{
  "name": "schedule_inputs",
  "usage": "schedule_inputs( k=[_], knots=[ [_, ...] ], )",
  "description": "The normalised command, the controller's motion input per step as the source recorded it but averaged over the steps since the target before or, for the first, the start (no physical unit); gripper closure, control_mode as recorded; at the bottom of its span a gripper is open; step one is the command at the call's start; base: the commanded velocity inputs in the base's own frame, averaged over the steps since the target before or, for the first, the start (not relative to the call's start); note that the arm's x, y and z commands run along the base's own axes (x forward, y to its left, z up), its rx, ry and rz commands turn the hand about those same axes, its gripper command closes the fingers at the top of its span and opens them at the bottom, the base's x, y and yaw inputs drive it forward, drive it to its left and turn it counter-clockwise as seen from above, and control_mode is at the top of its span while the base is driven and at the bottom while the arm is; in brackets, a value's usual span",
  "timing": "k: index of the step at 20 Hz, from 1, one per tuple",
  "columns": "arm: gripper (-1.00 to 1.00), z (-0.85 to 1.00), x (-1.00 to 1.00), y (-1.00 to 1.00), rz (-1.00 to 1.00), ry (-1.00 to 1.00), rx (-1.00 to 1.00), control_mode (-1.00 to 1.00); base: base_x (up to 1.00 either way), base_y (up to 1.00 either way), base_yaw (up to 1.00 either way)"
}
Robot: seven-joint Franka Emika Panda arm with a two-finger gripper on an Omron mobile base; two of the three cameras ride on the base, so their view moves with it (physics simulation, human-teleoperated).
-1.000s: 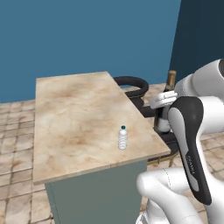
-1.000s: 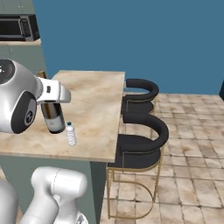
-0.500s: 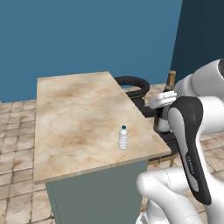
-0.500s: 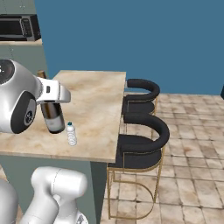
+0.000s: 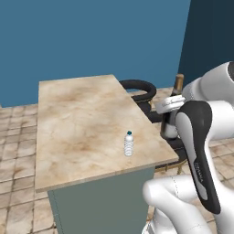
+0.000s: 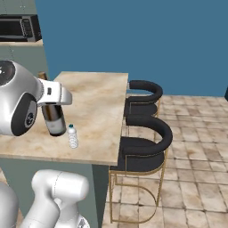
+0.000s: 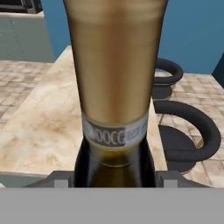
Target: Move the drinks to the dining counter.
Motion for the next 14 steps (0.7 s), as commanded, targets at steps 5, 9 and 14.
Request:
schedule_inputs(
  k=[5,9,14],
  knots=[
    [1.00,-0.08,0.03,-0.16,0.00,0.00,0.00,-1.00,0.00,0.00,0.00],
    [1.00,-0.16,0.26,-0.26,0.01,0.02,0.00,-1.00,0.00,0.00,0.00],
    [1.00,-0.22,0.46,-0.28,0.07,0.06,0.00,-1.00,0.00,0.00,0.00]
  ],
)
